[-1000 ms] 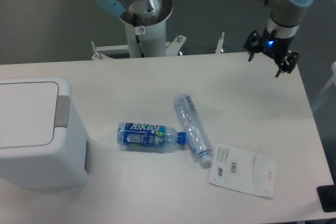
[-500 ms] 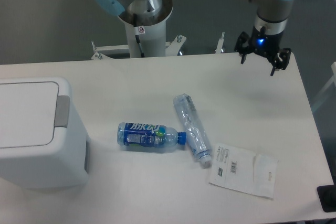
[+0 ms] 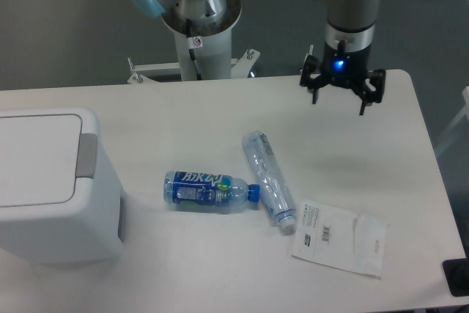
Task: Open the trash can
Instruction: 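Move the open gripper across the table toward the white trash bin lid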
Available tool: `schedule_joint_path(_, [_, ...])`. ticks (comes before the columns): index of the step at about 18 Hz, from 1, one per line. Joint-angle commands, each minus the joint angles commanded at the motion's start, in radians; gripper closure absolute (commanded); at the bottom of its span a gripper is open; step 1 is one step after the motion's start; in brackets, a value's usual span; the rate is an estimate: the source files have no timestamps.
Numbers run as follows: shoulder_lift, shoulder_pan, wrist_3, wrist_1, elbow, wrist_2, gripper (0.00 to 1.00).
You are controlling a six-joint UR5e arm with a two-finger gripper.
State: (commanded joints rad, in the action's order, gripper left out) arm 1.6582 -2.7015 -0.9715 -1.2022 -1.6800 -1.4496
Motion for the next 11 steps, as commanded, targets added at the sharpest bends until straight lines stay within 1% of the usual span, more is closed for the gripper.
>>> schedule_joint_path(1, [0.006, 0.024, 0.037, -0.051, 0.031, 0.002, 0.00])
schedule_joint_path(3, [0.023, 0.081, 0.088, -0.108, 0.075, 0.005, 0.00])
schedule_joint_path(5, [0.026, 0.118, 0.143, -0.135, 0.097, 0.003, 0.00])
schedule_joint_path(7, [0.028, 0.158, 0.168, -0.166, 0.111, 0.015, 0.00])
schedule_joint_path(9, [0.025, 0.178, 0.209, -0.189, 0.121, 0.049, 0.00])
schedule_joint_path(11, [0.022, 0.195, 0.258, -0.192, 0.129, 0.104, 0.00])
